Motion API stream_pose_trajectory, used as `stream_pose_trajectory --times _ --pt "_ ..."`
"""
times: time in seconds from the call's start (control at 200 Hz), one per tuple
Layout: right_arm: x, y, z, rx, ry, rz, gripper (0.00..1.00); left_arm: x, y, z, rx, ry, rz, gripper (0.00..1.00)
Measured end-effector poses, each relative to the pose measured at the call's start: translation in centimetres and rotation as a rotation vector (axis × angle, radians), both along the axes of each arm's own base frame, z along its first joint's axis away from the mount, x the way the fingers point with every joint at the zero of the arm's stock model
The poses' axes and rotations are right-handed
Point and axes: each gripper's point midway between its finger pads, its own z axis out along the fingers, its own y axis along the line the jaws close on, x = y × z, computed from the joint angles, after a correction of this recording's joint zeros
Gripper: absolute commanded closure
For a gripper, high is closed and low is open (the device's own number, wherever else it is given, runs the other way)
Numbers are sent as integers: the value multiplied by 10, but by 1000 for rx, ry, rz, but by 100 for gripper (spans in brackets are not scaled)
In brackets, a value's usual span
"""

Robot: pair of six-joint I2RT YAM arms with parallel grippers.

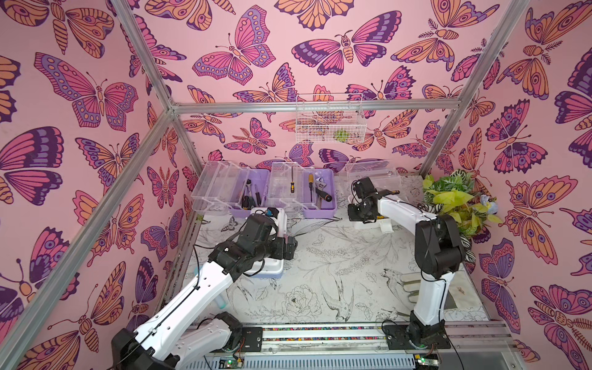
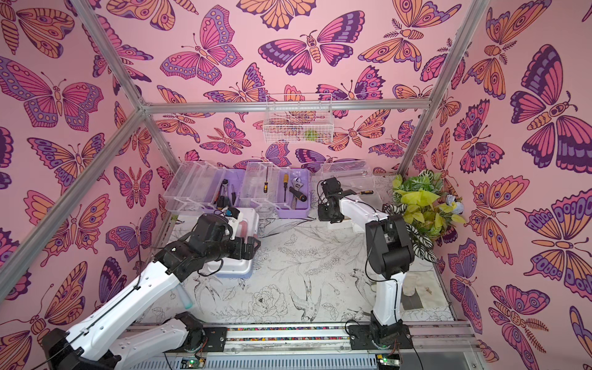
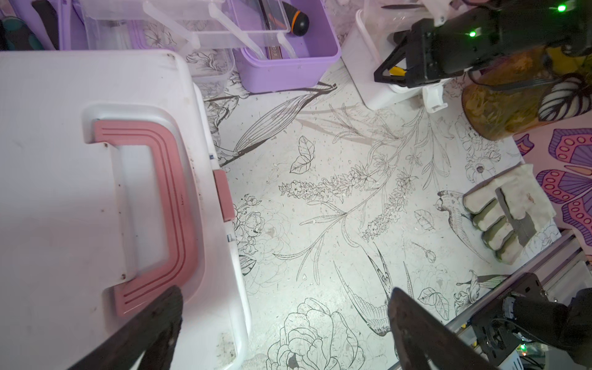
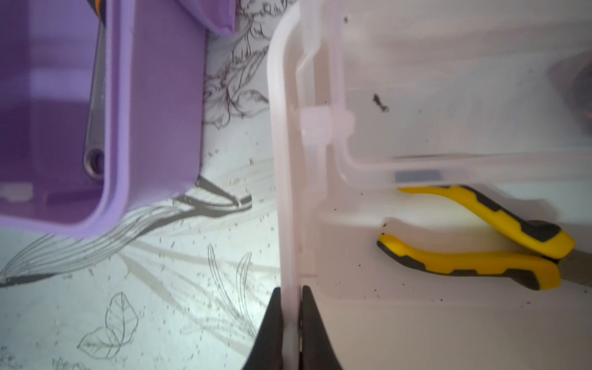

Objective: Close toolboxes
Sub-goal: Move the toolbox to the center of the board.

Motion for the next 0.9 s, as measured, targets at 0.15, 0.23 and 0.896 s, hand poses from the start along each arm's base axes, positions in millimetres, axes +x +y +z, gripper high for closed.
stream_pose_trajectory --times 0.15,0.23,0.896 --pt "-43 1 0 11 16 1 94 0 -10 -12 28 31 -22 1" --pt "-67 5 1 13 20 9 94 1 -16 -15 34 40 -34 0" --pt "-204 23 5 -10 80 114 76 16 -39 -24 -10 31 -32 0"
